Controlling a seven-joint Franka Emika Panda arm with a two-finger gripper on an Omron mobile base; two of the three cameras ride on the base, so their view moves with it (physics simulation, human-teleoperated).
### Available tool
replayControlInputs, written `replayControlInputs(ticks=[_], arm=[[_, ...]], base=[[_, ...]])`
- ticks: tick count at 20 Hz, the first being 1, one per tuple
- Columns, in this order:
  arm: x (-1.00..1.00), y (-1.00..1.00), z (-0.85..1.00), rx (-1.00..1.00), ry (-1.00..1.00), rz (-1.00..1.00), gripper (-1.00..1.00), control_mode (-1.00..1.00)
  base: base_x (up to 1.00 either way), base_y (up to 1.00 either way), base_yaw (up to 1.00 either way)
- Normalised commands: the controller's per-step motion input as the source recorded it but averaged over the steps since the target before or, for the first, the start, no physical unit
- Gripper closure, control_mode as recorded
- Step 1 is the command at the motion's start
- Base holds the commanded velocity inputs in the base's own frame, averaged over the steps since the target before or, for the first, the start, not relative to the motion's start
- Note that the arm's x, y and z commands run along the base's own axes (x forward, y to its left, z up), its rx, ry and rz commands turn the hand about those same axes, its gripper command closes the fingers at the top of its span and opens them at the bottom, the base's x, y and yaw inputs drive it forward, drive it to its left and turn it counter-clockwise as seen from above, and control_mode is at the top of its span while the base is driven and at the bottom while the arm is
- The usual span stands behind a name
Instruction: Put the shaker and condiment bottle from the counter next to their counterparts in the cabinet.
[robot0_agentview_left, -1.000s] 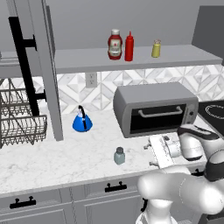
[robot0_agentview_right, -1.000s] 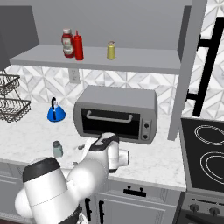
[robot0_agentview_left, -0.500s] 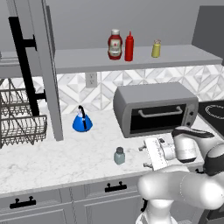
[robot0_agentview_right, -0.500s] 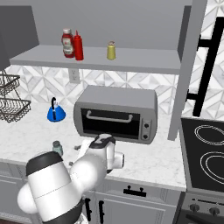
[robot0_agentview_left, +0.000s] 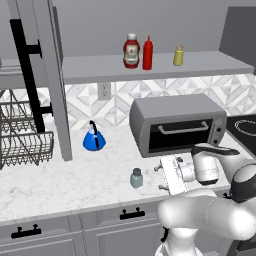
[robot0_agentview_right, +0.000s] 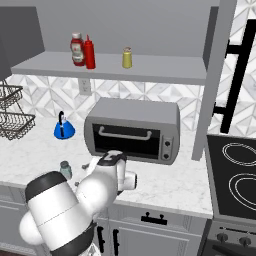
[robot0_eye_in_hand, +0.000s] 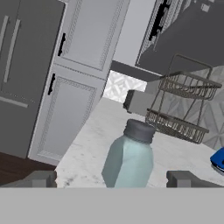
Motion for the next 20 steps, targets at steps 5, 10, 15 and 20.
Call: replayControlInputs(ticks=[5, 10, 15, 20], arm=[[0.12, 0.11, 0.00, -0.01, 0.13, 0.00, -1.00, -1.00], [0.07, 0.05, 0.00, 0.00, 0.00, -0.02, -1.00, -1.00], [0.00, 0.04, 0.00, 0.00, 0.00, -0.01, -1.00, -1.00], [0.00, 0.30, 0.00, 0.00, 0.00, 0.00, -1.00, -1.00]], base=[[0.00, 0.00, 0.00], [0.00, 0.00, 0.00], [0.00, 0.00, 0.00], [0.00, 0.00, 0.00]])
